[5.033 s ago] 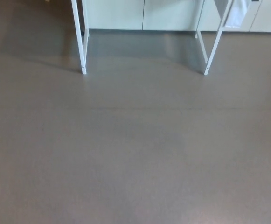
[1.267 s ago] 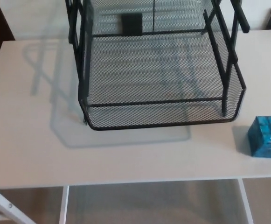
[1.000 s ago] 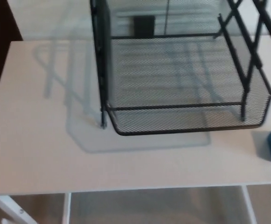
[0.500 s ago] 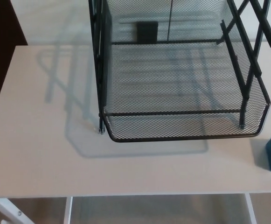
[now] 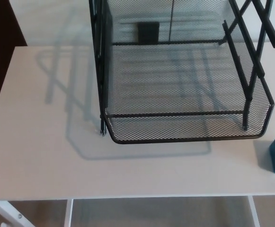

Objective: The robot walks towards a desk on which a file tray is kept in the middle and a cube is kept to its right. The robot lifts the cube using its right hand and places it on the file tray.

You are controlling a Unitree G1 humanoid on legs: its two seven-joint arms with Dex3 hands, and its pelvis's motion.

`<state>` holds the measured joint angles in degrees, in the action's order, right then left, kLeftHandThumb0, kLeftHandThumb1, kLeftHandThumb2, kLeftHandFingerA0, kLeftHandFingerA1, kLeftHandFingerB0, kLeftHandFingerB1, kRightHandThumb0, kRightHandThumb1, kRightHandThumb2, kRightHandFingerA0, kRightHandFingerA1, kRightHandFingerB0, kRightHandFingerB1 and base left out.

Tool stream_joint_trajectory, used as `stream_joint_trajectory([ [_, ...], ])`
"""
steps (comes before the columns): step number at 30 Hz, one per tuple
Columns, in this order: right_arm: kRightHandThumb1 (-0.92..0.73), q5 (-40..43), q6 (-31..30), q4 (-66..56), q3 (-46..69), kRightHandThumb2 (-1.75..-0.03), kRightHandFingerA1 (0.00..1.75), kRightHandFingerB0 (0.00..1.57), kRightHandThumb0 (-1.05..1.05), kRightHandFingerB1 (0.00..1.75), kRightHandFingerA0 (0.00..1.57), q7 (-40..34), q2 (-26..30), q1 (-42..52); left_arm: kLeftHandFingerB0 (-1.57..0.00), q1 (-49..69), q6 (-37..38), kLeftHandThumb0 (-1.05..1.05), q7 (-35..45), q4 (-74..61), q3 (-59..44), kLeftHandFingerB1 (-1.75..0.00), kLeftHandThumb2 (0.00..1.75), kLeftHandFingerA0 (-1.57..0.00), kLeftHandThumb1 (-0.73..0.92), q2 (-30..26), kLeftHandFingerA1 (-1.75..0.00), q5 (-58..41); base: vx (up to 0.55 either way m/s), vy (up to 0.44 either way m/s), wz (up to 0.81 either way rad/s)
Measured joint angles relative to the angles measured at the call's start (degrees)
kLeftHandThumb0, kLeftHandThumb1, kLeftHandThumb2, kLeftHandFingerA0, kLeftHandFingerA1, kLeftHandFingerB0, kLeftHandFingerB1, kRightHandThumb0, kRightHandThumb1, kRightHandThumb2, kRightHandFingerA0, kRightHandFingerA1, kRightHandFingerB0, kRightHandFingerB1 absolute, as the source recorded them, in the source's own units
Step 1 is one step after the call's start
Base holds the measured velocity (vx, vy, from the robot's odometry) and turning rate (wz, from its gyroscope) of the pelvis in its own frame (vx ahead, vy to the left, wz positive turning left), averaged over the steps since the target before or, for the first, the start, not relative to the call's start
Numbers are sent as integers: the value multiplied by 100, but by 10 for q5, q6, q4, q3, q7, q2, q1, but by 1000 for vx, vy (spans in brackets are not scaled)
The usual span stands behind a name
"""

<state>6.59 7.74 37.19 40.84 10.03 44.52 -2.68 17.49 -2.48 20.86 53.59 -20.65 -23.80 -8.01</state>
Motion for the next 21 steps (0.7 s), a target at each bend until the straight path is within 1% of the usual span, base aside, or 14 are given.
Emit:
stream_joint_trajectory([
  [1,-44,1,-4,-23,-7,-82,70,1,-84,39,24,5,7,-7,-3,-1,0,-61,0,0,-1,-33,100,-1,72,0,-44,0,0,0,0],
  [2,-42,1,-6,-36,-13,-85,34,0,-73,21,0,8,11,-12,-2,-2,0,-60,0,0,-2,-30,100,0,73,0,-44,0,0,0,0],
  [3,-42,1,-11,-58,-24,-85,34,0,-73,21,0,14,18,-19,-2,-3,0,-60,0,0,-3,-30,100,0,73,0,-44,0,0,0,0],
  [4,-43,0,-15,-78,-37,-81,14,0,-75,8,0,20,23,-24,-7,-4,0,-56,0,0,-3,-22,70,-13,92,0,-36,0,0,0,0],
  [5,-43,-1,-19,-97,-52,-81,13,0,-75,7,0,26,29,-28,0,-5,0,-31,0,0,-4,-50,116,0,68,0,-49,0,0,0,0],
  [6,-44,-2,-24,-118,-72,-79,6,0,-75,3,0,34,35,-34,0,-5,0,-32,0,2,-4,-50,116,0,67,0,-49,0,0,0,0],
  [8,-44,-7,-31,-150,-107,-79,1,0,-76,0,0,48,42,-44,-10,-8,0,-58,0,5,-4,-24,69,-14,92,0,-38,0,0,0,0],
  [9,-44,-10,-35,-163,-125,-79,1,0,-76,0,0,55,45,-48,-10,-8,0,-58,-1,6,-4,-24,69,-14,92,0,-38,0,0,0,0],
  [10,-44,-16,-39,-178,-149,-80,5,0,-77,0,0,62,48,-51,0,-8,0,-33,-1,7,-4,-50,115,0,66,0,-50,0,0,0,0],
  [12,-45,-25,-46,-196,-186,-80,4,0,-78,0,0,74,49,-57,0,-9,0,-32,-1,8,-4,-50,116,0,66,0,-49,0,0,0,0],
  [13,-46,-30,-48,-202,-204,-81,3,0,-80,0,0,79,49,-61,-9,-9,0,-58,-1,8,-4,-24,70,-14,92,0,-37,0,0,0,0],
  [14,-46,-35,-52,-209,-222,-81,3,0,-80,0,0,85,49,-63,-9,-9,0,-58,-1,8,-4,-24,70,-14,92,0,-37,0,0,0,0],
  [15,-47,-41,-54,-216,-240,-82,3,0,-83,0,0,90,49,-65,0,-9,0,-32,-1,8,-4,-50,116,0,67,0,-49,0,0,0,0],
  [21,-46,-85,-72,-249,-358,-83,5,0,-77,1,0,123,49,-84,0,-8,1,-30,0,8,-4,-48,117,-1,68,0,-50,0,0,0,0],
])
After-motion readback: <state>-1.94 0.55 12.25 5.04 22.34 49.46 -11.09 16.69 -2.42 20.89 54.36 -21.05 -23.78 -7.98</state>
